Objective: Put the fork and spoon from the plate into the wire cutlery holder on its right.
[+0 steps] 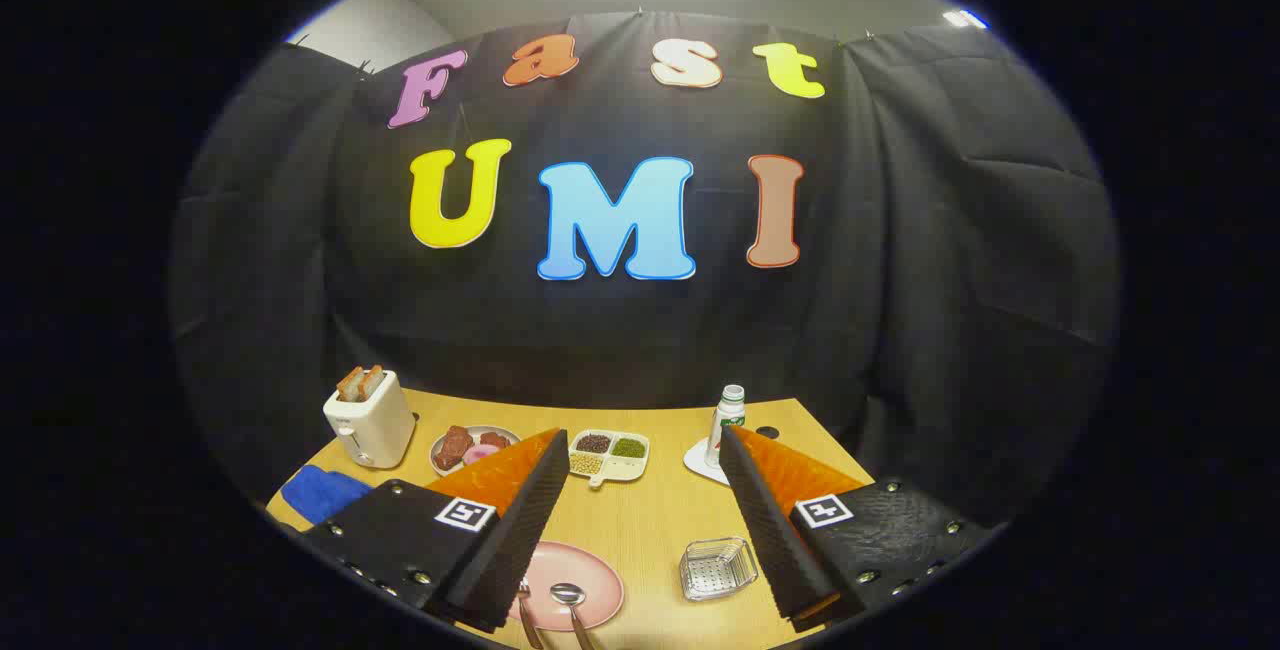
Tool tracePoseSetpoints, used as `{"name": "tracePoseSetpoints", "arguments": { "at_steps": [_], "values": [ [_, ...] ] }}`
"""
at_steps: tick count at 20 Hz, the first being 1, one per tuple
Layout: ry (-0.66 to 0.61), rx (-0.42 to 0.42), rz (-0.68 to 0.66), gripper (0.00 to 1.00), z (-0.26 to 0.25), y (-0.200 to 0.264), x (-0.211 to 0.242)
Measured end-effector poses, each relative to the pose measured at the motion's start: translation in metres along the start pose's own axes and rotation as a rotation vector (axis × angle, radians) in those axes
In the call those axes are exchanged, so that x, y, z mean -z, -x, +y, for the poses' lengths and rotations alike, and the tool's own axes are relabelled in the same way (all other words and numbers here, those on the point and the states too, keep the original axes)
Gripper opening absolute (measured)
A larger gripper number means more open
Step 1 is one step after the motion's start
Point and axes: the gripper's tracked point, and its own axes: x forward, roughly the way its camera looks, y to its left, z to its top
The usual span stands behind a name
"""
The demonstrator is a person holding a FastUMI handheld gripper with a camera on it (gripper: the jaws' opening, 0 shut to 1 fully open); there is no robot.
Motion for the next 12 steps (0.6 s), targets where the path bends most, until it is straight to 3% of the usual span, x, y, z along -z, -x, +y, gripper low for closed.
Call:
{"name": "tracePoseSetpoints", "arguments": {
  "at_steps": [12],
  "values": [
    [0.010,0.014,-0.034,0.93,-0.0046,-0.0012,-0.0082]
  ]
}}
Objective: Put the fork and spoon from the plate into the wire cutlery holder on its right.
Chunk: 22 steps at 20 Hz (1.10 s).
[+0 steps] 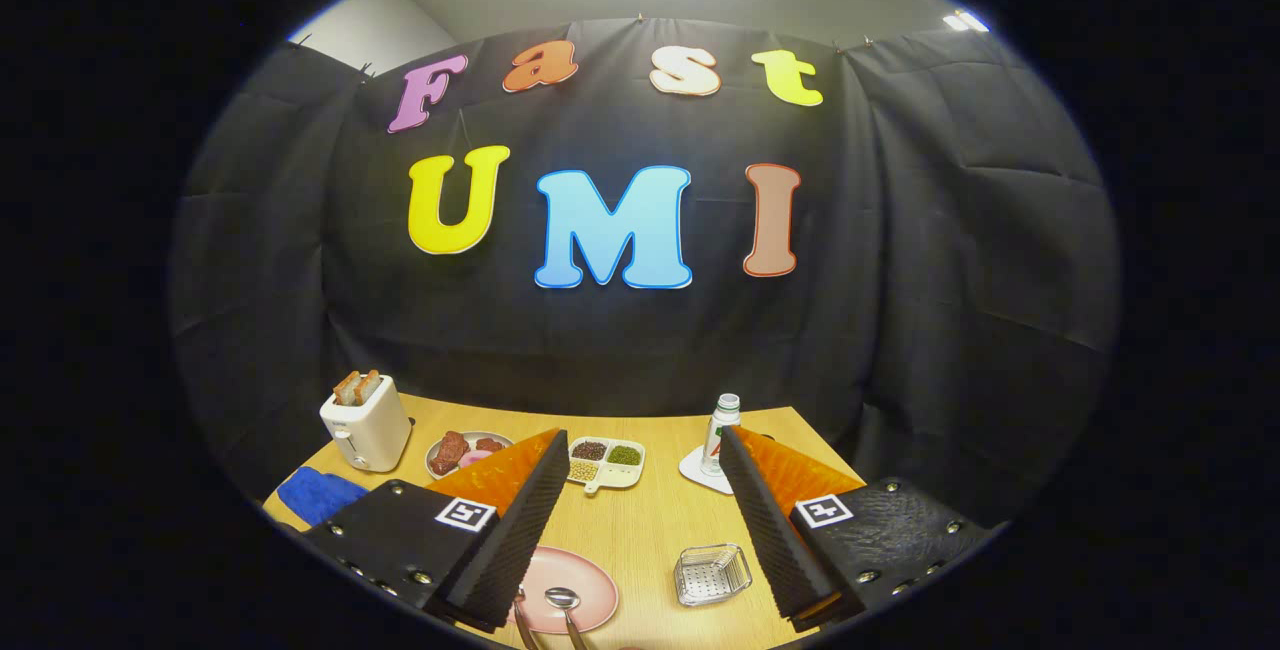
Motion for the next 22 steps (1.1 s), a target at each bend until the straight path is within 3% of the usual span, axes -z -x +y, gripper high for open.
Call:
{"name": "tracePoseSetpoints", "arguments": {
  "at_steps": [6,12,14,16,22],
  "values": [
    [0.023,-0.039,0.072,0.93,0.009,-0.005,0.023],
    [0.104,-0.164,0.386,0.94,0.031,-0.009,0.118],
    [0.104,-0.192,0.510,0.93,0.037,-0.007,0.159],
    [0.089,-0.216,0.605,0.83,0.042,0.002,0.192],
    [0.073,-0.291,0.874,0.82,0.055,0.030,0.270]
  ]
}}
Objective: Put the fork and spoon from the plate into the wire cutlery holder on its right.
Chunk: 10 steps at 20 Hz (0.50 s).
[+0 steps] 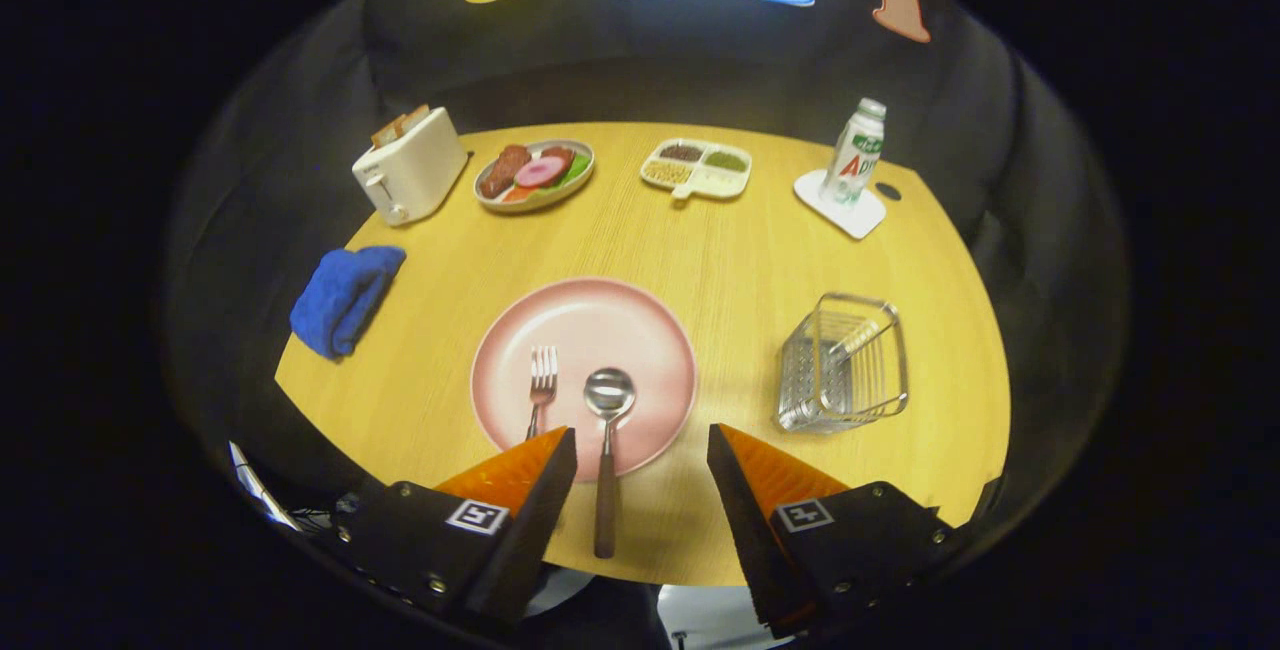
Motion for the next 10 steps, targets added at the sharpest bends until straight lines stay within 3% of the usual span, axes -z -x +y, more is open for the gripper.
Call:
{"name": "tracePoseSetpoints", "arguments": {
  "at_steps": [1,10],
  "values": [
    [-0.014,-0.014,0.031,0.73,0.003,-0.007,0.008],
    [-0.009,-0.060,0.240,0.73,0.012,-0.037,0.049]
  ]
}}
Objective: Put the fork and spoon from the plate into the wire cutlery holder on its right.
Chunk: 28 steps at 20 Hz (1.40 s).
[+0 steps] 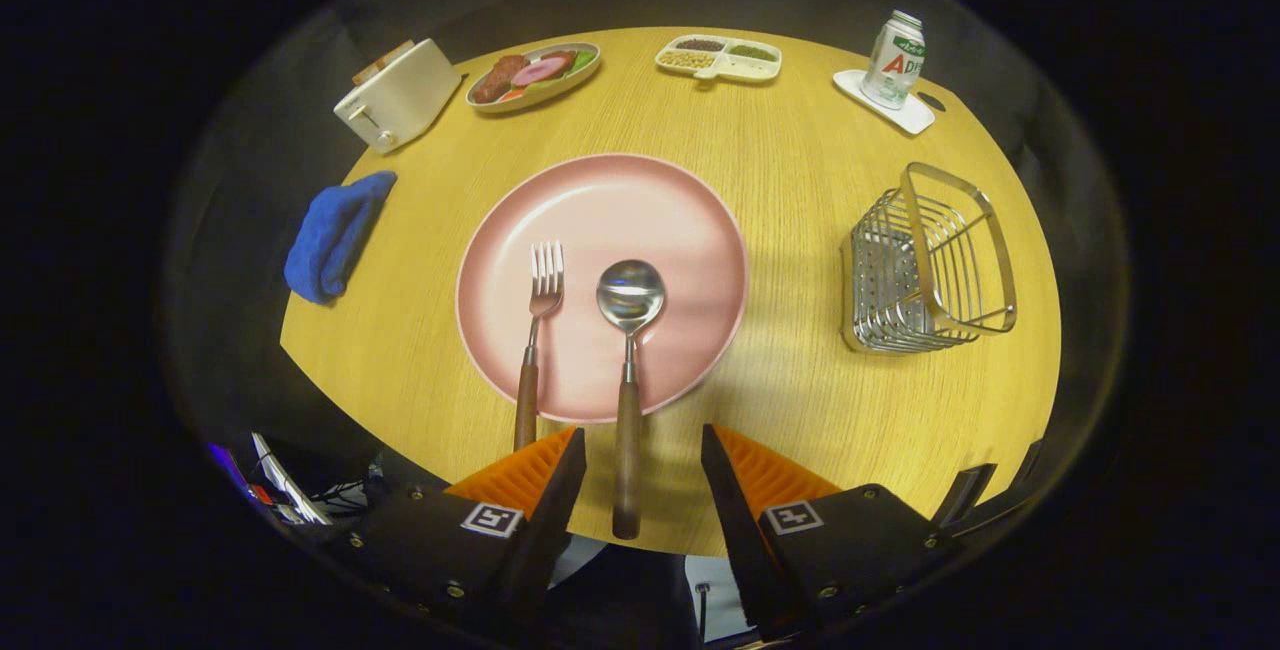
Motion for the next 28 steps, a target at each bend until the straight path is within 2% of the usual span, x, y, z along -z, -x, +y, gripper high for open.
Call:
{"name": "tracePoseSetpoints", "arguments": {
  "at_steps": [3,5,9,10,12,14,15,16,21,26,28],
  "values": [
    [0.011,0.004,0.033,0.73,0.000,-0.012,0.005],
    [0.020,0.007,0.049,0.49,0.000,-0.012,0.006],
    [0.050,-0.002,0.089,0.50,0.001,-0.018,0.009],
    [0.034,0.026,0.069,0.50,-0.004,-0.025,0.004],
    [0.028,0.014,0.090,0.17,-0.003,-0.019,0.006],
    [0.014,0.038,0.070,0.17,-0.008,-0.023,0.003],
    [0.025,0.039,0.078,0.10,-0.008,-0.019,0.000],
    [0.015,0.022,0.080,0.08,-0.006,-0.017,0.002],
    [-0.030,-0.005,0.038,0.08,-0.001,-0.008,-0.007],
    [-0.093,-0.046,-0.027,0.08,-0.004,0.017,-0.027],
    [-0.103,-0.038,-0.059,0.08,-0.015,0.031,-0.036]
  ]
}}
